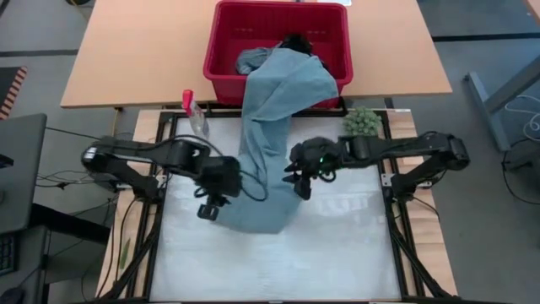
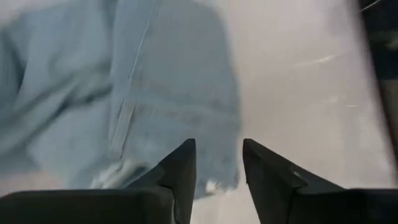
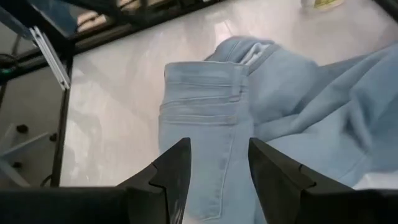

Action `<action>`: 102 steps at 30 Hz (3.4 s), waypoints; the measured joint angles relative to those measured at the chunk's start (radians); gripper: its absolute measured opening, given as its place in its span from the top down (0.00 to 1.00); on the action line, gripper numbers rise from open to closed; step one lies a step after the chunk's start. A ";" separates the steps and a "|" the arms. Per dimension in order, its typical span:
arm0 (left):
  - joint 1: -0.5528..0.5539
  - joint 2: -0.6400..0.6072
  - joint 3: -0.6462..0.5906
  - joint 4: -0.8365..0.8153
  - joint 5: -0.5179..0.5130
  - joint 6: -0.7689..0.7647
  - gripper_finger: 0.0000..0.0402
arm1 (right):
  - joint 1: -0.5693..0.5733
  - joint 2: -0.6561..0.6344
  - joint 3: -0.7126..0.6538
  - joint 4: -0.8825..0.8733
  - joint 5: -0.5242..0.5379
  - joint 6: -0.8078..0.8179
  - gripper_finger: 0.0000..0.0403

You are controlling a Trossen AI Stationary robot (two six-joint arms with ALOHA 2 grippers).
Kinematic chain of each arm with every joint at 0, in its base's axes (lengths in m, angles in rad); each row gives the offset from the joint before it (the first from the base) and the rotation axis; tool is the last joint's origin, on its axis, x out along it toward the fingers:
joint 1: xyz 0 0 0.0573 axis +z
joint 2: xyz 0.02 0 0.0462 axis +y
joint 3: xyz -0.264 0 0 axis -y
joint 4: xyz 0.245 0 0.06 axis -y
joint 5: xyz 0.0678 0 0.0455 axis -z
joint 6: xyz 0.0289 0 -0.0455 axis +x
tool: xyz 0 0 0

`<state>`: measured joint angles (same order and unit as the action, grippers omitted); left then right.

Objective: Fold Laundry from Bin
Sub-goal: Fold the blue pants from the red laundry bin

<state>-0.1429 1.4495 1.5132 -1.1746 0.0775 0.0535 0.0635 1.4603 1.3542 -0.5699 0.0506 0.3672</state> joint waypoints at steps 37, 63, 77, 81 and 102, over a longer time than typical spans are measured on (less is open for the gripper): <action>0.002 -0.261 -0.574 0.209 -0.112 -0.231 0.69 | -0.176 0.701 0.277 0.237 -0.336 -0.215 0.37; -0.086 -0.253 -0.716 0.559 -0.148 0.195 0.69 | 0.218 0.091 0.078 -0.138 -0.018 0.036 0.91; -0.127 -0.237 -0.916 0.813 -0.133 0.240 0.54 | 0.299 0.021 -0.034 -0.087 0.222 0.246 0.91; -0.142 -0.209 -0.958 0.890 -0.119 0.298 0.46 | 0.276 0.033 -0.034 -0.069 0.221 0.246 0.90; -0.151 -0.045 -0.928 0.940 -0.169 0.185 0.98 | 0.307 0.018 -0.034 -0.027 0.208 0.270 0.89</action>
<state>-0.2943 1.4048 0.5852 -0.2343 -0.0916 0.2389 0.3703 1.4779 1.3201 -0.5971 0.2591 0.6372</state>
